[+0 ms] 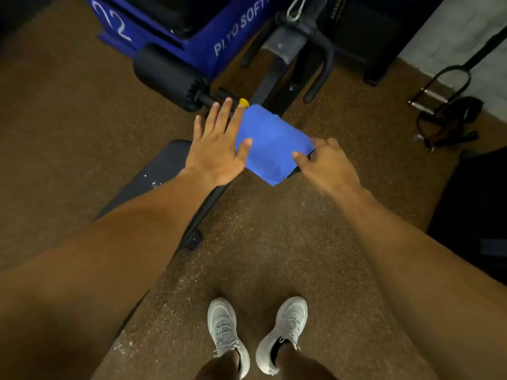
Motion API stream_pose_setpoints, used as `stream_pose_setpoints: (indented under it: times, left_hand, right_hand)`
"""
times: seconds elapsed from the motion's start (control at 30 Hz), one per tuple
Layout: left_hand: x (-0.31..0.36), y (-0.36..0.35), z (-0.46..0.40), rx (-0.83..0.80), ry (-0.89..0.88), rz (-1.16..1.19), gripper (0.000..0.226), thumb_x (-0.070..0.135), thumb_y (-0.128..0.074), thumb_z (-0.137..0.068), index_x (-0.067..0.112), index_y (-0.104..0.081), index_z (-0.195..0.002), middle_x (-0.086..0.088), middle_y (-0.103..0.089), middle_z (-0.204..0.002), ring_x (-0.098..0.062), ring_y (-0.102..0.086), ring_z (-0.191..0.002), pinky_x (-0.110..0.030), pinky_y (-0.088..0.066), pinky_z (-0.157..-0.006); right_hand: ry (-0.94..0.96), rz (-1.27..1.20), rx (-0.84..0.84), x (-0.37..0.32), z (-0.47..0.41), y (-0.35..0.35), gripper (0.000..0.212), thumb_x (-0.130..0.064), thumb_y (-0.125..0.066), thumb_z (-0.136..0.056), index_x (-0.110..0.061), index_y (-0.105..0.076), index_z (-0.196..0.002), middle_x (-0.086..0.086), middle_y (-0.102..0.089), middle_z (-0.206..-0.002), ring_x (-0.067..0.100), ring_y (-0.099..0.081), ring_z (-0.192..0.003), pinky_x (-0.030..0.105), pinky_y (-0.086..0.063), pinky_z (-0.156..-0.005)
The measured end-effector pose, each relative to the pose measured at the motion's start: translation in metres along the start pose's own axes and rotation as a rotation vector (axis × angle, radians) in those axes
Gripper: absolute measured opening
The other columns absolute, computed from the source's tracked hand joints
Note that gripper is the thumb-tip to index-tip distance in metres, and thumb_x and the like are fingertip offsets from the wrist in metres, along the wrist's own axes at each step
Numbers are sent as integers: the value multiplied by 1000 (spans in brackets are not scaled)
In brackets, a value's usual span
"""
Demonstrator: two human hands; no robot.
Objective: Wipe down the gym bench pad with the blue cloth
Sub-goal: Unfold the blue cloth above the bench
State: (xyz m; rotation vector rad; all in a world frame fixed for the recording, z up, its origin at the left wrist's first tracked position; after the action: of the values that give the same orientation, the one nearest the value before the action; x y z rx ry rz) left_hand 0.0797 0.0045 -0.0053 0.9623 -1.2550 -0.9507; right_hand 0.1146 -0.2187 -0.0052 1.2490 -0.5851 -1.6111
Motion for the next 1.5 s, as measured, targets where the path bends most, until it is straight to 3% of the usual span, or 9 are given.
stream_pose_setpoints:
  times: [0.23,0.33,0.47,0.77,0.87,1.07,1.17,1.27,1.5]
  left_hand:
    - [2,-53,-20,-46,51,66,67,52,-25,-105,27,-1,-162,-1,4,-170,-24,0,-156,-55,-2,-123]
    - [-3,-63,-36,8,161,252,66,49,-30,-105,19,-12,-161,-8,-13,-168,-28,-19,-153,-55,-18,-122]
    - [-6,-63,-49,142,286,382,65,43,-38,-106,11,-22,-159,-16,-30,-156,-35,-37,-138,-48,-38,-110]
    - [-7,-54,-50,411,394,390,38,40,-60,-95,12,-58,-121,-11,-49,-127,-32,-49,-117,-51,-45,-96]
    - [-1,-48,-52,438,385,420,20,32,-65,-94,17,-56,-105,-7,-50,-116,-30,-52,-110,-52,-45,-94]
    - [-3,-49,-63,428,401,501,21,28,-67,-95,16,-51,-98,-5,-57,-98,-26,-57,-87,-46,-53,-82]
    - [-6,-48,-66,428,389,480,21,28,-68,-95,11,-56,-95,0,-53,-77,-22,-55,-74,-43,-53,-76]
    - [-3,-46,-66,442,355,450,29,28,-67,-96,3,-61,-110,-4,-56,-82,-25,-58,-77,-39,-46,-70]
    - [-14,-46,-62,460,275,547,24,25,-66,-95,16,-49,-80,2,-53,-76,-21,-54,-76,-32,-42,-71]
  right_hand:
    - [82,-70,94,12,-24,-21,41,-46,-55,-96,-18,-53,-126,8,-48,-128,27,-58,-99,34,-44,-74]
    - [15,-260,159,28,-36,-21,36,-45,-63,-92,-17,-50,-111,4,-58,-104,18,-59,-80,29,-42,-59]
    - [-128,-429,122,46,-47,-30,45,-50,-69,-86,-13,-48,-100,5,-61,-97,10,-56,-66,21,-35,-46]
    - [69,-384,231,28,-45,-22,30,-32,-68,-90,-13,-47,-100,5,-59,-96,19,-59,-75,29,-45,-55]
    - [141,-325,267,12,-42,-22,20,-20,-63,-92,-11,-49,-102,9,-58,-102,28,-62,-86,41,-52,-66]
    - [107,-403,326,17,-45,-22,30,-20,-63,-93,-3,-52,-116,14,-61,-109,25,-61,-84,30,-41,-62]
    - [114,-371,364,15,-44,-22,20,-19,-61,-93,-2,-58,-103,12,-62,-100,26,-62,-81,27,-40,-59]
    - [134,-345,397,11,-42,-20,6,-14,-58,-90,-8,-57,-88,8,-58,-90,20,-53,-64,23,-31,-46]
    - [131,-247,503,2,-31,-26,16,-17,-57,-92,-8,-64,-102,11,-64,-103,30,-62,-83,35,-49,-64]
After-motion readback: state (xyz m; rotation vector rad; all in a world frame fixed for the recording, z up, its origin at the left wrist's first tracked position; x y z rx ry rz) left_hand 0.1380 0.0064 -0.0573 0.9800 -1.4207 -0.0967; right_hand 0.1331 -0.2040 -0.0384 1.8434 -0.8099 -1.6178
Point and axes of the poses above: each hand's wrist, its own z-axis away from the middle knuckle, its own y-axis out of the back of the hand, x = y × z, the point moved 8 cm from there along -z, towards the middle knuckle
